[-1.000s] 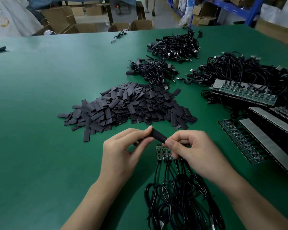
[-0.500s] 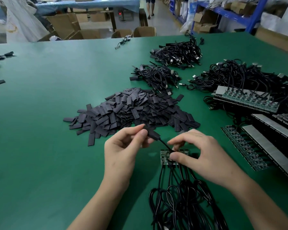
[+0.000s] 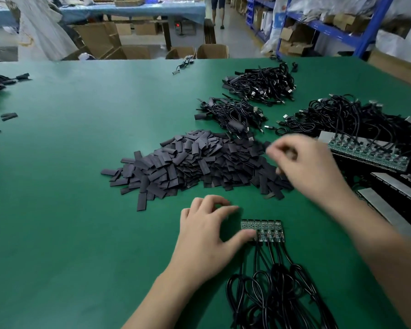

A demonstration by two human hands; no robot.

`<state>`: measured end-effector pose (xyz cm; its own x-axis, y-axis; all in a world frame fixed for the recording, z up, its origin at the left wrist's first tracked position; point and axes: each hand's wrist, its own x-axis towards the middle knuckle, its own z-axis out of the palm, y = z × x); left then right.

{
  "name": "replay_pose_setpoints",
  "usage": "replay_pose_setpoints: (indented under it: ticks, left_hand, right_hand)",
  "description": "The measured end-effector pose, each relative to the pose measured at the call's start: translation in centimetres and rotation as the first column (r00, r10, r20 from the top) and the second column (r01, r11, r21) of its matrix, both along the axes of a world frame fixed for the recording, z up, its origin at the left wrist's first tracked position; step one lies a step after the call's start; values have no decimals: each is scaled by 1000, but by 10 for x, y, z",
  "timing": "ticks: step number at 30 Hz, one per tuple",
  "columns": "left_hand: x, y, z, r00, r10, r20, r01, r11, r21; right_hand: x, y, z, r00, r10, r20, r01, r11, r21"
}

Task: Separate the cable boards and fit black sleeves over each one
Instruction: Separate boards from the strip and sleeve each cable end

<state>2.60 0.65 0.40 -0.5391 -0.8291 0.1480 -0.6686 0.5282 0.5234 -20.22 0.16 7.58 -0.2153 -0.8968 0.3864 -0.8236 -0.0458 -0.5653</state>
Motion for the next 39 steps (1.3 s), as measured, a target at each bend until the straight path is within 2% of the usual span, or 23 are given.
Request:
replay_pose_setpoints:
  ticks: [3,5,7,10,13,15,17,20,26,33,39]
  left_hand:
    - [-1,2,-2,998,-56,11,56,998,12]
    - [-2,2,-1,996,-90,-23,91,995,37]
    - [-3,2,2,990,-88,-111,100,989,106]
    - [-2,1,8,937,21,-349,91,949,301]
    - [1,-1,10,877,99,-470,132,891,433]
    - [2,-3,12,832,140,-537,181,846,502]
    - [3,-4,13,794,178,-581,205,821,532]
    - [3,-3,15,757,232,-611,207,802,560]
    - [5,-2,22,763,259,-592,247,730,638]
    - [6,-4,23,754,244,-610,352,633,689]
    - [7,-6,23,739,265,-619,381,593,709]
  right_hand:
    - [-9,-75,41,984,-61,-167,63,998,4]
    - [-11,-116,65,955,-124,-270,153,984,90]
    - [-10,-135,73,951,-137,-278,187,969,160]
    - [3,-106,60,991,-19,-129,34,993,116]
    - [16,-38,23,989,128,77,-142,966,216]
    - [20,8,-1,927,193,320,-291,911,292]
    - [22,41,-17,863,233,448,-395,864,312]
    - [24,63,-39,822,219,526,-428,847,315]
    - [36,69,-61,680,135,720,-378,907,187]
    - [33,66,-61,610,181,771,-450,880,150]
    - [33,65,-60,549,192,814,-478,870,118]
